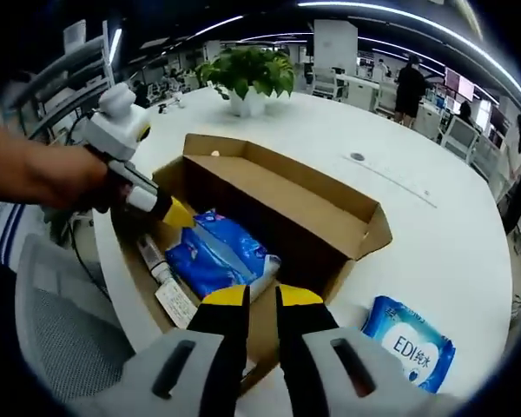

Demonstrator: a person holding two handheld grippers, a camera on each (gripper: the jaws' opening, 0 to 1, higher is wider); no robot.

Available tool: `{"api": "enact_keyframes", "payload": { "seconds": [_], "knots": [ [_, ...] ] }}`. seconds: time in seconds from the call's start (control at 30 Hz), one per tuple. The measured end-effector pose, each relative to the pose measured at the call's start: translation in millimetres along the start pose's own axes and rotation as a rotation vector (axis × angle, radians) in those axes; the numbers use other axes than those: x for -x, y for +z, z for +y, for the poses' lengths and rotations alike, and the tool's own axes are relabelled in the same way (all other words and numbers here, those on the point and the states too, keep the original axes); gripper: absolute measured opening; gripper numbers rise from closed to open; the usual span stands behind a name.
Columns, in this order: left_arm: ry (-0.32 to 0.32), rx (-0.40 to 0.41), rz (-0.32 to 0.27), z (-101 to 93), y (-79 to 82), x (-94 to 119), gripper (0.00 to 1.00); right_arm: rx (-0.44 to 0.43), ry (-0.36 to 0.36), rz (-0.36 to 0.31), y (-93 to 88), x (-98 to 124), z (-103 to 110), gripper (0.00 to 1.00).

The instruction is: Operate the shoe box by opening the lid, removing the specified soft item, and placing it in the target area until the item is outside and the box remains undamaged.

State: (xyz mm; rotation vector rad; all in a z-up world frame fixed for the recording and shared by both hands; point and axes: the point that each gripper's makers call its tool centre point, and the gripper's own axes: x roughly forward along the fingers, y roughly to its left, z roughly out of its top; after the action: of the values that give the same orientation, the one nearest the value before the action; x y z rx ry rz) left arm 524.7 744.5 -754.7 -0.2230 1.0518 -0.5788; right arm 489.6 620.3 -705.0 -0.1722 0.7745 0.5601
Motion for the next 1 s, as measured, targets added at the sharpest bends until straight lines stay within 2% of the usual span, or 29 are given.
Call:
{"api": "enact_keyframes", "payload": {
  "seconds": [0.43,0.8,1.0],
  "knots": [
    [-0.023,0.01,0.01,1.0,-0.3,-2,0.0,-0.014,0.029,0.037,4.5,-30,5,0.11],
    [-0.033,-0.003,0.026,0.0,-0.7,-6,0.0,-0.029,0.037,0.087,-4.9,-46,1,0.12],
    [-0.036,-0.02,0.029,-0.7,-0.6,-7,0.0,-0.045,0.039,0.157,-16.1,-56,-1,0.13]
  ]
}}
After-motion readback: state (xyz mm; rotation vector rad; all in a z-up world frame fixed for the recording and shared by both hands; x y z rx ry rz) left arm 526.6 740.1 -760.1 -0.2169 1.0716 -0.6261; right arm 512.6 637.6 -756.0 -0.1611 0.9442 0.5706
